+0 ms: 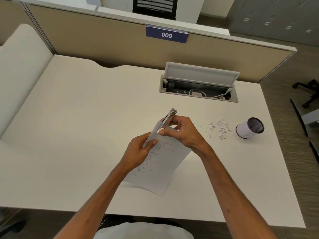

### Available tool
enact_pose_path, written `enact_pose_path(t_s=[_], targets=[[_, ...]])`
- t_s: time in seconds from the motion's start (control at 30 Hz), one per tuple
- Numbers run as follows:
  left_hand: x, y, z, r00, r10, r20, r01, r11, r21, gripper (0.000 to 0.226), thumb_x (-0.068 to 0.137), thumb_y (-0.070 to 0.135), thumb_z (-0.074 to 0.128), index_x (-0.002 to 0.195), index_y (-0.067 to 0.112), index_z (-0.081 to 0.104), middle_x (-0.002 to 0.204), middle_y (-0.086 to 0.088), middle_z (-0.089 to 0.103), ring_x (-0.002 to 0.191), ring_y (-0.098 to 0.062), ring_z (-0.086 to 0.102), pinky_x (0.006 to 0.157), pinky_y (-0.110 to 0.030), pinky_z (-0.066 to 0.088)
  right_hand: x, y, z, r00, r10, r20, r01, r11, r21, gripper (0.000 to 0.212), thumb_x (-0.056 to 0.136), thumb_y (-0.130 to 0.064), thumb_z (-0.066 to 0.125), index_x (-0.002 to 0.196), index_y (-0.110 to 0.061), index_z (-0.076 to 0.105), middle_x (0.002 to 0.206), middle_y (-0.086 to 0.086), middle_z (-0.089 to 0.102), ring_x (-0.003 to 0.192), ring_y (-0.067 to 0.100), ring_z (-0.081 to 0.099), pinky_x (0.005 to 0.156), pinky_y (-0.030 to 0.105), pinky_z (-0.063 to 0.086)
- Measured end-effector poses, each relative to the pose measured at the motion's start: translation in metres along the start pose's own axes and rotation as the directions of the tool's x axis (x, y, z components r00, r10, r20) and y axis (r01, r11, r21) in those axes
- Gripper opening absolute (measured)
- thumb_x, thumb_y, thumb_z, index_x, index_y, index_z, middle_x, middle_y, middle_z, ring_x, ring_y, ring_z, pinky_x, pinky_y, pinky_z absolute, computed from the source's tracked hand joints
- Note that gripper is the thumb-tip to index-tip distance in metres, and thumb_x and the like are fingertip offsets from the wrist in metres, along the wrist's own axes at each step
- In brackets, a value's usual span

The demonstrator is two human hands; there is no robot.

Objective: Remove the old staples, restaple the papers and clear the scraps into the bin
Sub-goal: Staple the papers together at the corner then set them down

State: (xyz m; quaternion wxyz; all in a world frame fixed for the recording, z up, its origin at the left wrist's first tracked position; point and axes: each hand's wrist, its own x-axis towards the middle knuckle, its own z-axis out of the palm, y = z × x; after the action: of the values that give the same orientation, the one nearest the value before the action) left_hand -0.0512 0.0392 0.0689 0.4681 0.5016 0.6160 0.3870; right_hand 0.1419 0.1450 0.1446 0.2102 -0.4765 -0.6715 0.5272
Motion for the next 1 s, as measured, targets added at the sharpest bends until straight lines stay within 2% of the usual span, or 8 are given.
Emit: enact_pose_path(t_s=[0.07,0.17,0.47,0.63,0.77,0.87,0.93,1.0], targets=[[0.001,0.001,0.001,1.0,-0.005,-0.002,0.005,1.0,0.003,0.032,0.109,0.047,0.065,0.133,0.029,0.077,0.116,0.01,0.083,0.101,-0.018,0.08,0.085,-0.041,0.067,0.002,0.001,-0.001,1.0,-0.004,0.006,0.004,1.0,-0.007,0.034,0.082,-0.048,0.085,0.112,-0.034,0.079,0.111,-0.012,0.079,0.099,0.018,0.074,0.09,0.038,0.058],[0.002,0.002,0.001,1.0,-0.012,-0.001,0.012,1.0,-0.005,0.033,0.108,0.046,0.065,0.133,0.028,0.077,0.117,0.01,0.083,0.101,-0.017,0.08,0.084,-0.038,0.066,0.003,0.003,-0.003,1.0,-0.001,0.012,0.001,1.0,-0.007,0.036,0.081,-0.05,0.084,0.112,-0.033,0.079,0.111,-0.012,0.079,0.097,0.017,0.074,0.087,0.033,0.057],[0.006,-0.002,0.002,1.0,-0.002,0.01,0.002,1.0,-0.019,0.04,0.104,0.056,0.062,0.131,0.03,0.078,0.116,0.012,0.083,0.101,-0.017,0.08,0.084,-0.039,0.066,0.004,0.006,-0.002,0.999,-0.03,0.031,0.031,0.999,-0.027,0.021,0.092,-0.028,0.083,0.112,-0.028,0.075,0.109,-0.022,0.072,0.098,-0.012,0.065,0.086,0.022,0.044],[0.008,-0.005,0.002,1.0,-0.007,0.012,0.007,1.0,0.011,0.032,0.108,0.05,0.064,0.131,0.033,0.078,0.114,0.016,0.083,0.099,-0.009,0.079,0.08,-0.032,0.063,0.005,0.012,0.002,0.999,-0.046,-0.002,0.046,0.999,0.004,0.019,0.092,-0.023,0.084,0.11,-0.022,0.077,0.108,-0.021,0.074,0.098,-0.006,0.066,0.088,0.016,0.044],[0.007,-0.007,0.001,1.0,-0.013,0.017,0.013,1.0,-0.001,0.03,0.11,0.042,0.065,0.133,0.028,0.077,0.116,0.014,0.083,0.101,-0.011,0.079,0.081,-0.03,0.063,0.009,0.011,-0.001,0.999,-0.021,0.026,0.021,1.0,-0.003,0.024,0.092,-0.029,0.085,0.113,-0.021,0.078,0.109,-0.012,0.077,0.096,-0.002,0.068,0.086,0.024,0.047],[0.007,-0.003,-0.001,1.0,-0.012,0.023,0.013,0.999,-0.039,0.028,0.111,0.041,0.064,0.132,0.027,0.077,0.115,0.014,0.083,0.1,-0.012,0.08,0.076,-0.024,0.062,0.014,0.01,-0.003,0.998,-0.014,0.054,0.016,0.999,-0.044,0.029,0.093,-0.035,0.083,0.119,-0.025,0.075,0.114,-0.006,0.076,0.095,-0.002,0.068,0.075,0.011,0.05],[0.009,-0.001,-0.003,0.999,-0.027,0.023,0.028,0.998,-0.062,0.028,0.111,0.042,0.064,0.131,0.028,0.076,0.115,0.013,0.083,0.099,-0.016,0.081,0.075,-0.027,0.064,0.017,0.01,-0.004,0.998,-0.019,0.054,0.02,0.999,-0.032,0.027,0.095,-0.034,0.081,0.12,-0.027,0.073,0.114,-0.007,0.075,0.095,-0.004,0.068,0.073,0.007,0.05],[0.009,-0.001,-0.005,0.999,-0.039,0.034,0.042,0.995,-0.094,0.029,0.11,0.045,0.064,0.131,0.028,0.075,0.115,0.009,0.084,0.097,-0.023,0.082,0.075,-0.033,0.067,0.021,0.009,-0.006,0.999,-0.031,0.032,0.032,0.999,-0.015,0.024,0.097,-0.034,0.079,0.12,-0.03,0.072,0.114,-0.014,0.076,0.099,-0.001,0.07,0.073,0.012,0.053]])
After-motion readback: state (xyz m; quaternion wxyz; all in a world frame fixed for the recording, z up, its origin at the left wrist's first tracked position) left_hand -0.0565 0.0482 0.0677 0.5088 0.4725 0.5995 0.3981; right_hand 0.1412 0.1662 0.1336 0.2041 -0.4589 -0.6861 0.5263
